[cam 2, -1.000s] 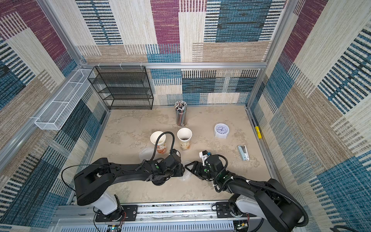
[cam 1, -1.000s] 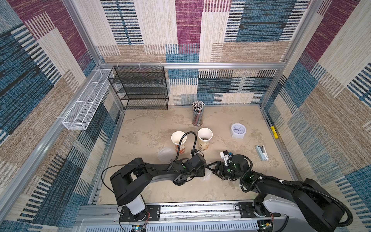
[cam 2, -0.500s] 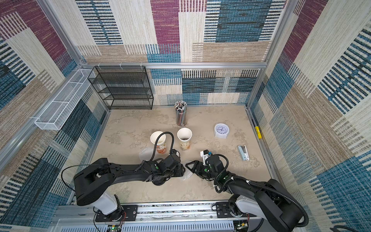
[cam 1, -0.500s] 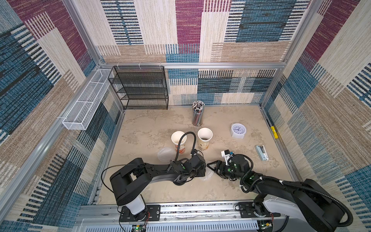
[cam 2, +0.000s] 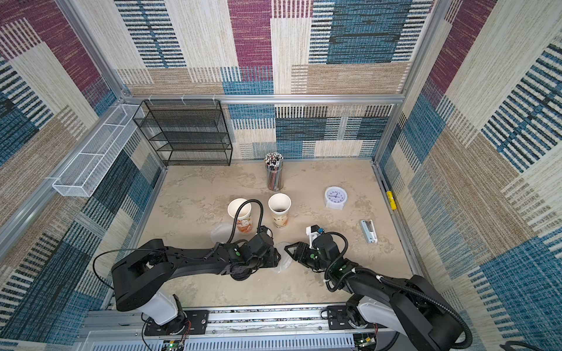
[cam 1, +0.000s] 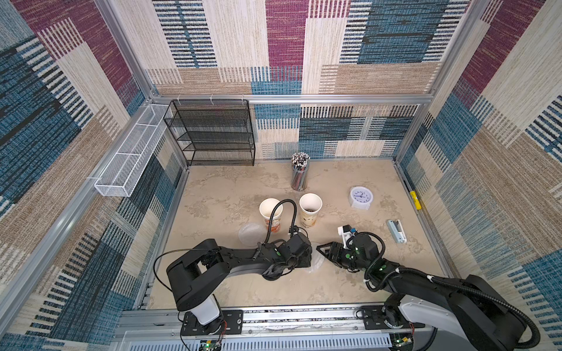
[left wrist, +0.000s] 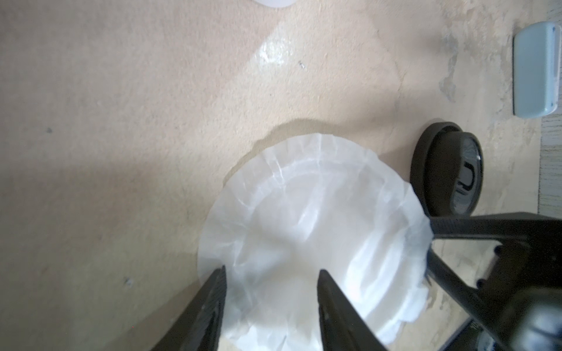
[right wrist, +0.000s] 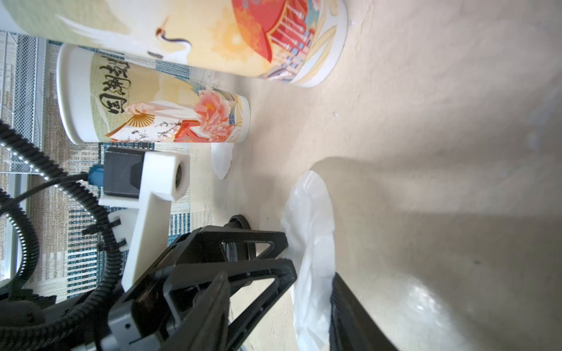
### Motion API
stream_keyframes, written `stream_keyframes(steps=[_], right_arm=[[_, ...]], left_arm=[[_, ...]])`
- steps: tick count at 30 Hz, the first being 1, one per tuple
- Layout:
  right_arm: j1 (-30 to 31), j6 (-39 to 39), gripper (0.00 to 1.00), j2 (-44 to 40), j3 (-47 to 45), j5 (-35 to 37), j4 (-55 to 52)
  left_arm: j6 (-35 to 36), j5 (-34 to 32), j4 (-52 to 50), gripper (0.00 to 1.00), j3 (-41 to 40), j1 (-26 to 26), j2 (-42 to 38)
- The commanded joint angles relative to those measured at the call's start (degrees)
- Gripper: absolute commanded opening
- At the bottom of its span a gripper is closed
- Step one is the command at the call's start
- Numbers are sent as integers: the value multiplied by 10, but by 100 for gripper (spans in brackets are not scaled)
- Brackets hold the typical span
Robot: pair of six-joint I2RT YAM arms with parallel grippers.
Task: Put the leak-proof paper on the milk tea cups
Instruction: Pick up the leak-proof paper from the center of the board.
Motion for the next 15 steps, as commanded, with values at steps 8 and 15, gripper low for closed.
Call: stream_keyframes(steps=[8, 15], right_arm=[[0, -2, 38, 14, -3, -7, 11], [0, -4, 30, 31, 0, -22, 28]], left_arm=[[-11, 6, -52, 52, 1, 0, 10], [-13, 5, -53, 52, 2, -1, 12]])
